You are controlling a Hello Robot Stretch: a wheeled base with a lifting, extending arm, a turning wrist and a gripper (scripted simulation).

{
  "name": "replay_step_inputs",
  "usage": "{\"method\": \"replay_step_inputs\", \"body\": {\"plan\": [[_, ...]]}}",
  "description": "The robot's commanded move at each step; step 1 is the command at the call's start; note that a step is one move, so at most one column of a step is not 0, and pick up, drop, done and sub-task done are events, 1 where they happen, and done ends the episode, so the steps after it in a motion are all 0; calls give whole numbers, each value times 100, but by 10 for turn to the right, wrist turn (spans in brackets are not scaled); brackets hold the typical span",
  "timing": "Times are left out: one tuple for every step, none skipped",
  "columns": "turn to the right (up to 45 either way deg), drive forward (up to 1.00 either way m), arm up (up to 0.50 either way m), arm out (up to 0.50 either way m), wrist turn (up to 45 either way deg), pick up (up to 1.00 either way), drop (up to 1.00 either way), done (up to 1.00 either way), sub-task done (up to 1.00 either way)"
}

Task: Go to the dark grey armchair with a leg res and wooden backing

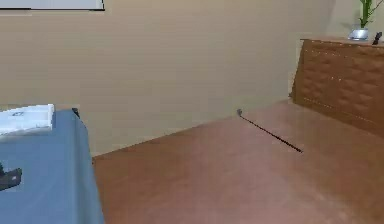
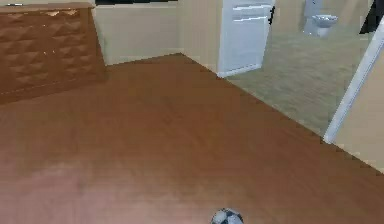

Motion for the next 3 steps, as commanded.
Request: {"method": "replay_step_inputs", "body": {"plan": [[-450, 0, 0, 0, 0, 0, 0, 0, 0], [-450, 0, 0, 0, 0, 0, 0, 0, 0], [-450, 0, 0, 0, 0, 0, 0, 0, 0]]}}
